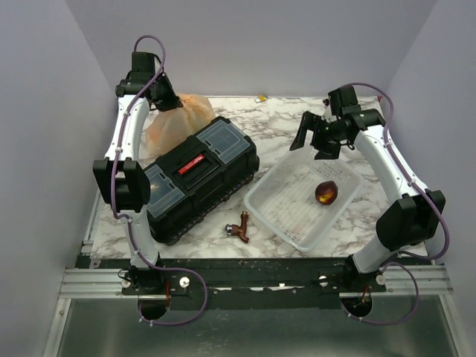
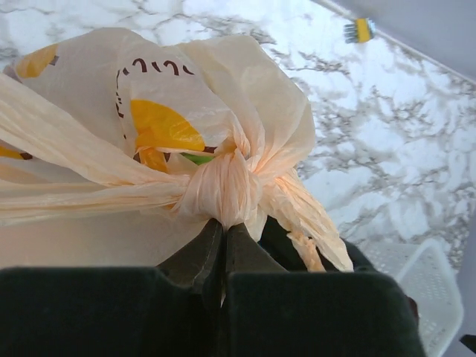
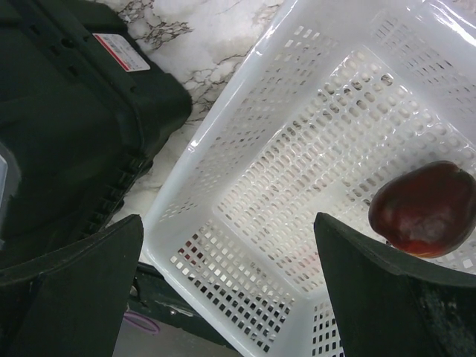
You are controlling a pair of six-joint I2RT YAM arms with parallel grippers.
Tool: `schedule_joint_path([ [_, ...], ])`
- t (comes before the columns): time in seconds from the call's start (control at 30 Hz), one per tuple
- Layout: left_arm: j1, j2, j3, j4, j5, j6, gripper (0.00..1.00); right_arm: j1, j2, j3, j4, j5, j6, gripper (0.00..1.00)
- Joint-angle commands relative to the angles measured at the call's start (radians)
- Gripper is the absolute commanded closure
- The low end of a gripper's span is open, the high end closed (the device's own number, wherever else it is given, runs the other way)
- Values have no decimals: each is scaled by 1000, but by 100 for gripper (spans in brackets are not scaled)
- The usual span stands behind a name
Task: Take the fake fruits out of the plastic bag
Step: Move the plastic bag to the center of the board.
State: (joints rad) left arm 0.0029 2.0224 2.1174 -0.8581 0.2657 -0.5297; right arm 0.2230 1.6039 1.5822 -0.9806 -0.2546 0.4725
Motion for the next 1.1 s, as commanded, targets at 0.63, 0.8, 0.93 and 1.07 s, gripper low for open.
schedule_joint_path([
  [0.63,-303,199,225,405,312,-304,100,1,37,47,3,-22,-16,0],
  [0.8,-359,248,264,399,339,-325,100,0,44,57,2,-29,-11,0],
  [0.93,-397,250,248,385,346,-318,100,1,54,65,6,-32,-10,0],
  [1.07,-427,239,195,383,338,-367,100,1,66,70,16,-27,-12,0],
])
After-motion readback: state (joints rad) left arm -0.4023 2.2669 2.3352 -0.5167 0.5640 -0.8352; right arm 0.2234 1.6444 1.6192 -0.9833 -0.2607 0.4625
